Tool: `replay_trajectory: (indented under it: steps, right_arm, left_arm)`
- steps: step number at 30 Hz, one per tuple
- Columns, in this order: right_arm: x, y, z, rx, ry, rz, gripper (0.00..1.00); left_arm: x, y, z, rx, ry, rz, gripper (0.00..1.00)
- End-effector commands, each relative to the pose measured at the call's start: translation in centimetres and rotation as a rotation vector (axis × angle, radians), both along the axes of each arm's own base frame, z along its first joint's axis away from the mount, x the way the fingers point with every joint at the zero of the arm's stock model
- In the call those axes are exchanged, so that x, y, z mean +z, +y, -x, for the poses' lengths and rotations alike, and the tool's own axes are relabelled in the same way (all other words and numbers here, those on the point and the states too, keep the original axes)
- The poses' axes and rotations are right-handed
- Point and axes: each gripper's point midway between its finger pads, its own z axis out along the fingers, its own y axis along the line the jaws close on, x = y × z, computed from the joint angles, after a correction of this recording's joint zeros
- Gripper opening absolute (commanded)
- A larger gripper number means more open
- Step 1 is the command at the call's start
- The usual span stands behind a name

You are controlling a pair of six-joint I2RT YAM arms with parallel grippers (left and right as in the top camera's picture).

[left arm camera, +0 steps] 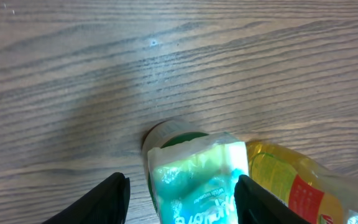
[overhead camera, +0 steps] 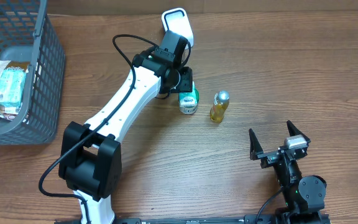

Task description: Scan the item barcode

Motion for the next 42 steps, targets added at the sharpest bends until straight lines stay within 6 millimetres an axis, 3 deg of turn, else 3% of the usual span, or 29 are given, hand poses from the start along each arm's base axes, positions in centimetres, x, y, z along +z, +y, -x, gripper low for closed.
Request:
replay_trajectory:
  steps: [1, 3, 7, 14, 20, 31, 42]
  right_arm:
    - [-0.2, -0.2, 0.0, -0.008, -0.001, 0.002, 1.00]
    - [-0.3, -0.2, 0.0, -0.008, -0.001, 0.002, 1.00]
    - [-0.3, -0.2, 0.0, -0.008, -0.001, 0.002, 1.00]
    - [-0.3, -0.2, 0.0, -0.008, -0.001, 0.002, 1.00]
    - [-0.3, -0.2, 0.0, -0.008, -0.001, 0.002, 1.00]
    - [-0.2, -0.2, 0.0, -0.008, -0.001, 0.002, 1.00]
    - [-0.3, -0.2, 0.0, -0.008, -0.001, 0.002, 1.00]
  left_arm:
    - [4.9, -0.8, -1.2, -0.047, -0.106, 0.037, 0.57]
    - [5.9, -1.0, -1.3, -0.047, -0.113, 0.047, 0.55]
    - [6.1, -2.6, -0.4, -0.076, -0.106, 0.065, 0.33]
    - [4.5, -2.3, 0.7, -0.031, -0.120, -0.112, 0.41]
    - [3.6, -3.5, 1.6, -0.037, -0.105, -0.137, 0.41]
    - [0.4, -3.1, 1.6, 0.012, -0.078, -0.250, 0.48]
    - [-0.2, -2.7, 2.0, 0.010, -0.058, -0.274, 0.46]
